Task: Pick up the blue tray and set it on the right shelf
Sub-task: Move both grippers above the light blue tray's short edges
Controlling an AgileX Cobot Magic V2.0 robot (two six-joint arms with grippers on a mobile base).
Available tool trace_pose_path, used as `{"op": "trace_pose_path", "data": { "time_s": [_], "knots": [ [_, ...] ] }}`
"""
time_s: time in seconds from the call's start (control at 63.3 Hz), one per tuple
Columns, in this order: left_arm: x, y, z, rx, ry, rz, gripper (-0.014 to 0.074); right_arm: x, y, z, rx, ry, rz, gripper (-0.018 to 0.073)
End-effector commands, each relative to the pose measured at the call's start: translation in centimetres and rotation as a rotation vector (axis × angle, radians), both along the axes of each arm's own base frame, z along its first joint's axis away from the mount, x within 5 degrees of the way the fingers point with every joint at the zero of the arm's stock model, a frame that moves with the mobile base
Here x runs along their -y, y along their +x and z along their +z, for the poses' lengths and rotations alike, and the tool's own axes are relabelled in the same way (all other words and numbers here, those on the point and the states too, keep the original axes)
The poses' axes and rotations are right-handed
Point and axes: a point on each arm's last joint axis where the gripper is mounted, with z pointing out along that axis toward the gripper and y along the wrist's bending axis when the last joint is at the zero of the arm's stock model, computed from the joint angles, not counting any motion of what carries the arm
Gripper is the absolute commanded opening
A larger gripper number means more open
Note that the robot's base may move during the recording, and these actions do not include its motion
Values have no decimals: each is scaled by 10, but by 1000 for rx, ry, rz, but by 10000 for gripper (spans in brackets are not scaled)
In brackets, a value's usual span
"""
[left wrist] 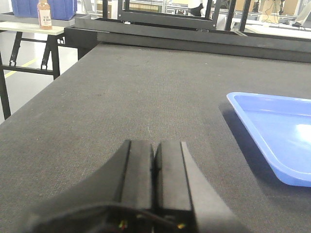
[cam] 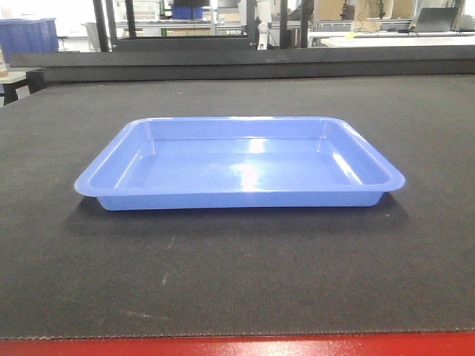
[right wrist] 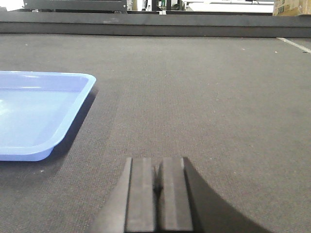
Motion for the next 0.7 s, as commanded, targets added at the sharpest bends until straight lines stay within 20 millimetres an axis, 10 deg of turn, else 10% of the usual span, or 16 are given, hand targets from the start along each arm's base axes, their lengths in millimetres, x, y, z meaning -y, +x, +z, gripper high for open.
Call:
{"op": "trace_pose_path", "data": {
  "time_s": [0.0, 0.68],
  "knots": [
    [0, 0, -1, 74, -11, -3, -48, 1, -3, 17, 129, -5, -11, 55],
    [0, -1, 5, 134, -14, 1, -48, 1, -3, 19, 160, -6, -15, 55]
  ]
}}
